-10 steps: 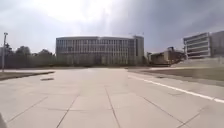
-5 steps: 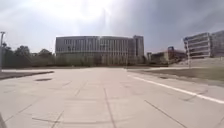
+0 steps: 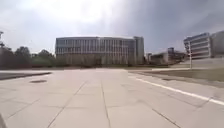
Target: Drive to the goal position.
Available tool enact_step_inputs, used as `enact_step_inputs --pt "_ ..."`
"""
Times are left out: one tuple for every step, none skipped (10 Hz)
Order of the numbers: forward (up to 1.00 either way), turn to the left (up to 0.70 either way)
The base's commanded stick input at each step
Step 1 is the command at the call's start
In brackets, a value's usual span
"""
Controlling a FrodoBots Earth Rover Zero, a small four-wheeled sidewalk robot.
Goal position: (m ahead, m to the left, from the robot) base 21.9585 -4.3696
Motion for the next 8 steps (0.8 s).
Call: enact_step_inputs --pt "0.70 0.35" --pt "0.70 0.20" --pt "0.70 0.00" --pt "0.70 0.00" --pt "0.70 0.00" --pt "0.70 0.00" --pt "0.70 0.00" --pt "0.70 0.00"
